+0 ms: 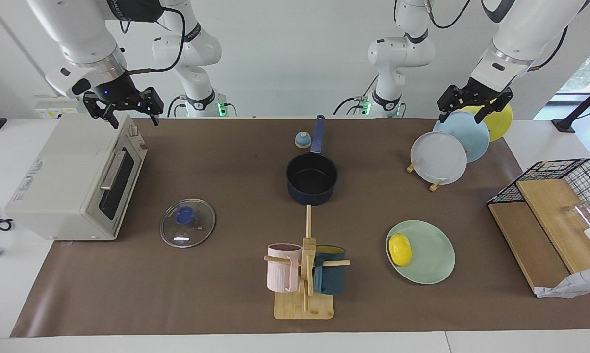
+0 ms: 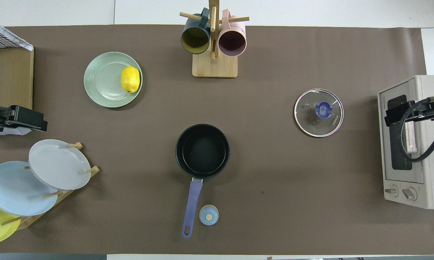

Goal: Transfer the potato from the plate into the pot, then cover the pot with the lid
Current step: 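Reach the left gripper toward the yellow potato on the green plate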

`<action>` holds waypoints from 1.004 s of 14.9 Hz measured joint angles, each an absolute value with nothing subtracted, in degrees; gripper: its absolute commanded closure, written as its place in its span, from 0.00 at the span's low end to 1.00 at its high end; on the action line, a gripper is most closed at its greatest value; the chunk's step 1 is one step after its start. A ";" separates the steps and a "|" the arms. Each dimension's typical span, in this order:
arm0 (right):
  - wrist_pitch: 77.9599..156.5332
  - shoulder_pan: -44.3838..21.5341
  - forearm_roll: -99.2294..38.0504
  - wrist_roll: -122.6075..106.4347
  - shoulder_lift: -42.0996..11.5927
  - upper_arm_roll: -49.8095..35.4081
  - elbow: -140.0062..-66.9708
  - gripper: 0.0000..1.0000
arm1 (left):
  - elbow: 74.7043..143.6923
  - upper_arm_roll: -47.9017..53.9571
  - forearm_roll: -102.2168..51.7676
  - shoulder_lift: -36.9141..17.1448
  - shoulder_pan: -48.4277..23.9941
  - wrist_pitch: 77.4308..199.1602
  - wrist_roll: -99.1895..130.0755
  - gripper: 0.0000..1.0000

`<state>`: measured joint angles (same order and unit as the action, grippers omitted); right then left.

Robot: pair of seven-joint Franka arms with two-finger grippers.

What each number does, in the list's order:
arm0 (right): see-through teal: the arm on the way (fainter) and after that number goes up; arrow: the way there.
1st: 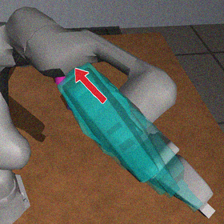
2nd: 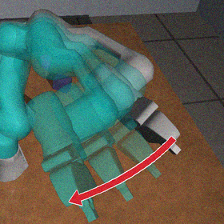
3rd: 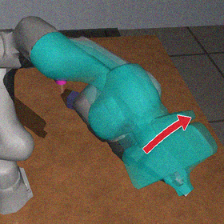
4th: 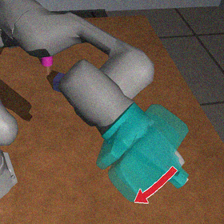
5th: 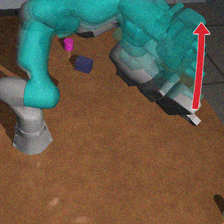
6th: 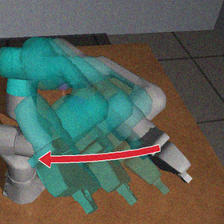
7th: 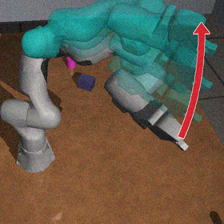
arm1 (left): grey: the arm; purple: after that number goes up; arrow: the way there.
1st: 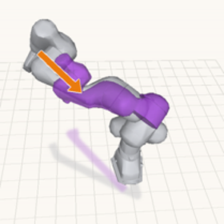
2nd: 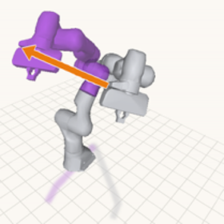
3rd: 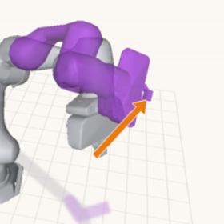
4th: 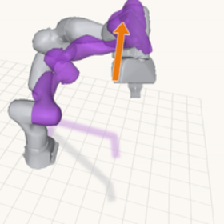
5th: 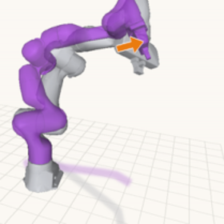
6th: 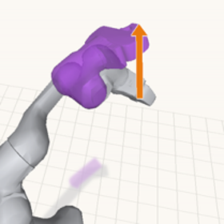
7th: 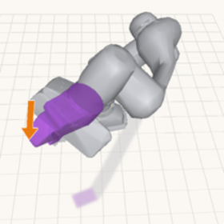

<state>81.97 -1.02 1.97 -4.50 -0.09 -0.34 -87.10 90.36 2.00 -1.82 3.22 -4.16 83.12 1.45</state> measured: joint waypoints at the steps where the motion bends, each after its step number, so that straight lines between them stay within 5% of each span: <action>1: 81.97 -1.02 1.97 -4.50 -0.09 -0.34 -87.10 0.00 | 90.36 2.00 -1.82 3.22 -4.16 83.12 1.45 0.00; 11: 81.97 -1.02 1.97 -4.50 -0.09 -0.34 -87.11 0.00 | 90.48 2.46 -2.05 2.65 -4.42 86.21 1.47 0.00; 15: 81.97 -1.02 1.97 -4.50 -0.09 -0.34 -87.11 0.00 | 88.18 2.88 -2.58 -5.95 -6.80 92.09 5.99 0.00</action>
